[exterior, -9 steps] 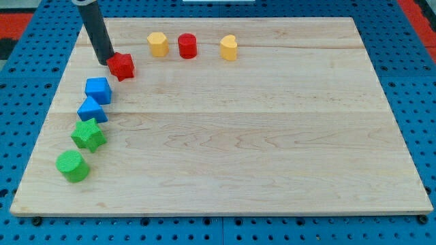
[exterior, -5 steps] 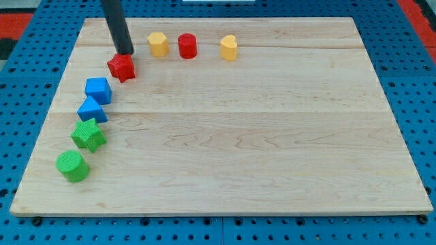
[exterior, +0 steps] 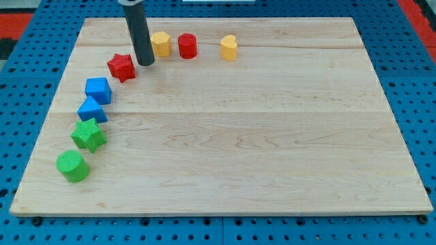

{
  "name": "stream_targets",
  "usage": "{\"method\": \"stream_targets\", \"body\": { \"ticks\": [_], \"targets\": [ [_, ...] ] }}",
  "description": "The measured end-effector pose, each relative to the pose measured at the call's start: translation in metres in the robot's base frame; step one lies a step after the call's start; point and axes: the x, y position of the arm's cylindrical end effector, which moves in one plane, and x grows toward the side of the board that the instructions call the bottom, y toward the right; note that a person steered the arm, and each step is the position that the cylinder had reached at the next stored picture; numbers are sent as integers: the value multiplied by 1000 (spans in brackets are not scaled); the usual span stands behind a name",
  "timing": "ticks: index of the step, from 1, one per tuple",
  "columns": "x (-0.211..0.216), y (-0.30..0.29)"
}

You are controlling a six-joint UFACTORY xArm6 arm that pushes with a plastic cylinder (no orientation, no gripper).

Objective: Move the yellow hexagon into the red circle

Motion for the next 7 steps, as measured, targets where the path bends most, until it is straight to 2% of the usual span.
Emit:
{"method": "stream_targets", "body": {
  "ticks": [1,2,3,4,5,7],
  "targets": [
    [6,0],
    [35,0],
    [47,-5],
    [47,-17],
    [42,-24],
    [-3,-15]
  ]
}}
